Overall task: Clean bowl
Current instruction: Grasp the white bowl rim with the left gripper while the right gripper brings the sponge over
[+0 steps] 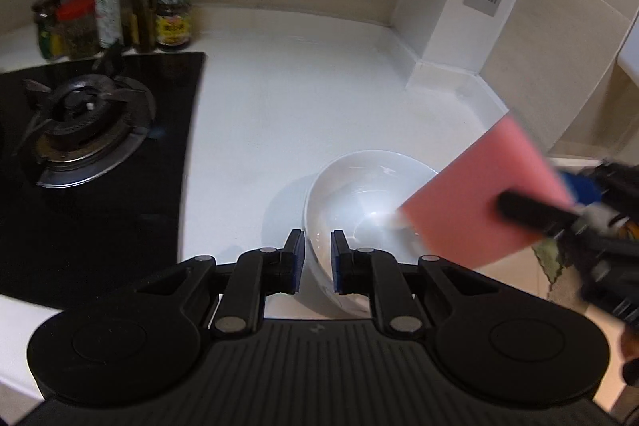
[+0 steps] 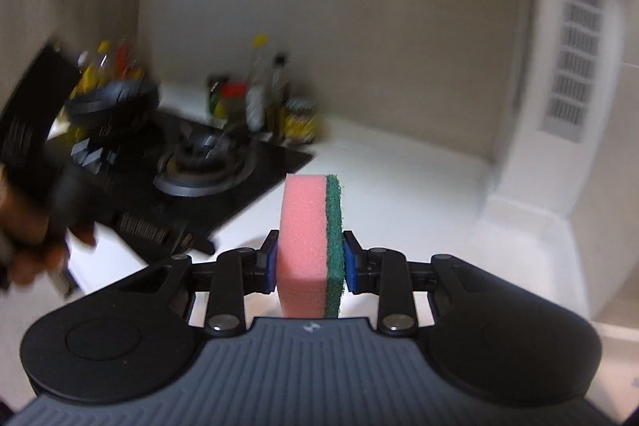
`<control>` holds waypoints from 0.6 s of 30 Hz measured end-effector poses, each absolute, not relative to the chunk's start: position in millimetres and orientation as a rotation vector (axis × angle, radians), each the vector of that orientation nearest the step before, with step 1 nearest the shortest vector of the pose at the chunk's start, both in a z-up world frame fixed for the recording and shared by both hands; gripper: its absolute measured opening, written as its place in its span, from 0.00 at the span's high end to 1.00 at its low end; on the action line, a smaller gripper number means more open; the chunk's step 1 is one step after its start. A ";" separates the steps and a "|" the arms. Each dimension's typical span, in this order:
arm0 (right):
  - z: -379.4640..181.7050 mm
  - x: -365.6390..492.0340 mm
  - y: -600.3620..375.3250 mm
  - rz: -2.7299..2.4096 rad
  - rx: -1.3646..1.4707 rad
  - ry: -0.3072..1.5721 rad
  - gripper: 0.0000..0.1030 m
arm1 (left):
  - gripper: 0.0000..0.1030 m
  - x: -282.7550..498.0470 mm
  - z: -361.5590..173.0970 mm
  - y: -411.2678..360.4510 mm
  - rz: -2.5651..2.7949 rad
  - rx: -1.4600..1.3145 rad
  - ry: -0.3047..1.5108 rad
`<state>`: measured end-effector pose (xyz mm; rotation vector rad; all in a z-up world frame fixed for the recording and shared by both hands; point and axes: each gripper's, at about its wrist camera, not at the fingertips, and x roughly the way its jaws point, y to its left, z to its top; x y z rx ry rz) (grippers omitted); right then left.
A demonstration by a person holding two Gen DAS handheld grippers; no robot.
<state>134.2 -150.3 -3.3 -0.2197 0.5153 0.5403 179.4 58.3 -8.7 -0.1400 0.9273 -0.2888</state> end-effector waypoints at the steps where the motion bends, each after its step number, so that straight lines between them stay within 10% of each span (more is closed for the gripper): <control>1: -8.6 137.2 -143.4 0.538 -0.237 0.531 0.74 | 0.85 184.2 -11.7 60.7 -0.305 -0.135 0.943; 18: -38.1 128.8 -106.0 0.674 -0.467 0.628 0.73 | 0.91 245.3 -43.2 51.6 -0.477 -0.060 1.075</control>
